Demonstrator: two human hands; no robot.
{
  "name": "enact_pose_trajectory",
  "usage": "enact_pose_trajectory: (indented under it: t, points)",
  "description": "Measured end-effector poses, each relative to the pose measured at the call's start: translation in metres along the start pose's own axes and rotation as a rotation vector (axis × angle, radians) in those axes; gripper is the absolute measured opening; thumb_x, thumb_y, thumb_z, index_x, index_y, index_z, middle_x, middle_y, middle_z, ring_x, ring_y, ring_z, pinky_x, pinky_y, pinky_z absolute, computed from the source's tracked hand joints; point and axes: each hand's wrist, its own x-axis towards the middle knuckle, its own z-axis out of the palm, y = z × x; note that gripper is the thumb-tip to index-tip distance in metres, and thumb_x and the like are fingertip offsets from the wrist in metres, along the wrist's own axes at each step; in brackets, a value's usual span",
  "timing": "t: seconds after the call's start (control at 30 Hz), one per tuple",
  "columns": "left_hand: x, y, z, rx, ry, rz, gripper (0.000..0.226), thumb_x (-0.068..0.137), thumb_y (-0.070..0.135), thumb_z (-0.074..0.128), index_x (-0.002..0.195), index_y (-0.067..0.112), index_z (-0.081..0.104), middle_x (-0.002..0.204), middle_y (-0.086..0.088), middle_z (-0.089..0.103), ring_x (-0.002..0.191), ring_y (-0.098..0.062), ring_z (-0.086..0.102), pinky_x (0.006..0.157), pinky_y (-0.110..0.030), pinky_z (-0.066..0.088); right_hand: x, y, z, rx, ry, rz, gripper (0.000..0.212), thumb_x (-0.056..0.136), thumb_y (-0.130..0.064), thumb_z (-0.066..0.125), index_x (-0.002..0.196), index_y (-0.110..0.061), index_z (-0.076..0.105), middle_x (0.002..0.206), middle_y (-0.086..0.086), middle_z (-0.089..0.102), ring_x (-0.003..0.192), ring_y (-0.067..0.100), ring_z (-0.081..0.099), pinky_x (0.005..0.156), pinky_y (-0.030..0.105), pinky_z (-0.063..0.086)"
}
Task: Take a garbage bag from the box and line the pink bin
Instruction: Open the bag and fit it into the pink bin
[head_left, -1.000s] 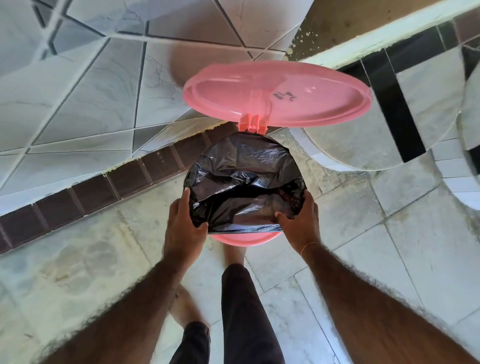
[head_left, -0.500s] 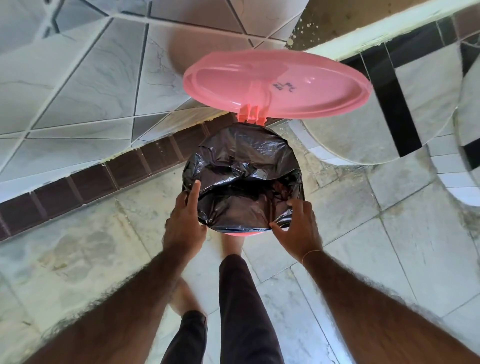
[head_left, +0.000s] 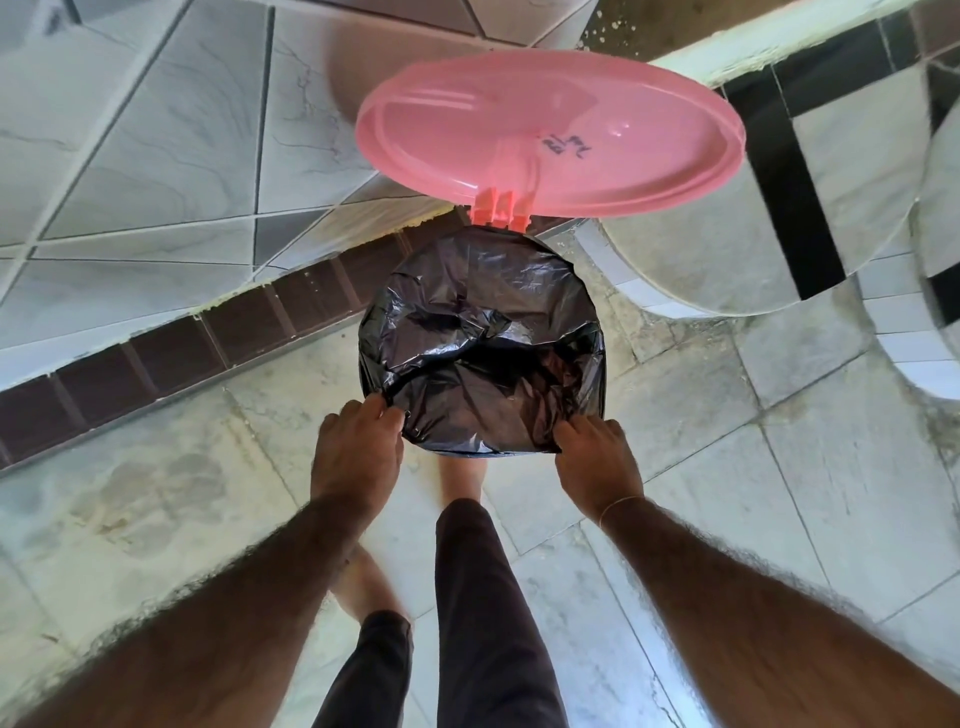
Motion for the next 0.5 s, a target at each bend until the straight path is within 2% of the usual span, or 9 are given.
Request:
enact_pose_trajectory:
  t: [0.17, 0.23, 0.27, 0.3, 0.37, 0.43, 0.47, 0.5]
  points:
    - [-0.010, -0.008, 0.008, 0.117, -0.077, 0.091, 0.018, 0.059, 0.007, 0.076, 0.068, 0.012, 0.062, 0.065, -0.006, 0.060, 0.065, -0.031, 0.057, 0.057, -0.035, 0.043, -0.013, -0.005, 0.012, -0.087, -0.019, -0.064, 0.018, 0.063, -0.003, 0.065, 0.075, -0.017, 0.065, 0.072, 0.005, 0.062, 0.076, 0.033, 0.059, 0.069, 0.040, 0.044]
    - [-0.013, -0.008, 0.014, 0.086, -0.156, 0.062, 0.013, 0.063, 0.009, 0.074, 0.071, 0.011, 0.064, 0.068, -0.006, 0.063, 0.070, -0.030, 0.059, 0.061, -0.036, 0.046, -0.017, -0.007, 0.016, -0.107, -0.044, -0.060, 0.020, 0.062, -0.003, 0.065, 0.077, -0.017, 0.068, 0.075, 0.005, 0.065, 0.080, 0.032, 0.061, 0.072, 0.041, 0.045]
    - [-0.014, -0.008, 0.019, -0.013, -0.178, -0.006, 0.008, 0.070, 0.011, 0.070, 0.077, 0.012, 0.066, 0.076, -0.005, 0.066, 0.077, -0.030, 0.060, 0.066, -0.037, 0.048, -0.017, -0.008, 0.018, -0.110, -0.053, -0.056, 0.020, 0.062, -0.004, 0.065, 0.077, -0.016, 0.069, 0.077, 0.005, 0.065, 0.082, 0.032, 0.061, 0.073, 0.041, 0.046]
    - [-0.013, -0.005, 0.022, -0.176, -0.216, -0.151, 0.008, 0.077, 0.013, 0.063, 0.084, 0.014, 0.067, 0.085, -0.003, 0.068, 0.083, -0.028, 0.061, 0.072, -0.036, 0.049, -0.017, -0.009, 0.019, -0.112, -0.057, -0.050, 0.021, 0.062, -0.004, 0.065, 0.077, -0.016, 0.070, 0.079, 0.005, 0.066, 0.083, 0.032, 0.061, 0.073, 0.041, 0.046]
    - [-0.006, 0.007, 0.016, -0.744, -0.293, -0.531, 0.015, 0.081, 0.016, 0.055, 0.090, 0.017, 0.067, 0.093, -0.003, 0.070, 0.082, -0.022, 0.061, 0.074, -0.030, 0.049, -0.014, -0.012, 0.018, -0.110, -0.063, -0.036, 0.021, 0.061, -0.004, 0.064, 0.078, -0.017, 0.070, 0.080, 0.005, 0.066, 0.083, 0.032, 0.062, 0.074, 0.041, 0.047]
    - [0.003, 0.020, 0.010, -1.314, -0.212, -0.872, 0.013, 0.086, 0.014, 0.052, 0.087, 0.016, 0.064, 0.092, -0.009, 0.069, 0.077, -0.021, 0.063, 0.071, -0.031, 0.053, -0.011, -0.016, 0.017, -0.105, -0.087, -0.017, 0.023, 0.061, -0.005, 0.064, 0.079, -0.017, 0.070, 0.080, 0.005, 0.066, 0.083, 0.032, 0.062, 0.074, 0.041, 0.047]
    - [0.005, 0.023, 0.010, -1.463, -0.166, -0.971, 0.011, 0.090, 0.012, 0.053, 0.086, 0.014, 0.063, 0.089, -0.009, 0.066, 0.077, -0.021, 0.062, 0.070, -0.032, 0.055, -0.010, -0.017, 0.017, -0.098, -0.097, -0.005, 0.023, 0.060, -0.005, 0.065, 0.079, -0.017, 0.070, 0.078, 0.005, 0.067, 0.082, 0.032, 0.062, 0.073, 0.040, 0.047]
    - [0.007, 0.025, 0.009, -1.512, -0.131, -1.008, 0.010, 0.092, 0.011, 0.055, 0.086, 0.011, 0.063, 0.086, -0.008, 0.063, 0.076, -0.021, 0.060, 0.069, -0.031, 0.055, -0.009, -0.019, 0.015, -0.092, -0.108, 0.009, 0.024, 0.058, -0.005, 0.067, 0.079, -0.017, 0.070, 0.076, 0.006, 0.067, 0.081, 0.031, 0.062, 0.072, 0.040, 0.048]
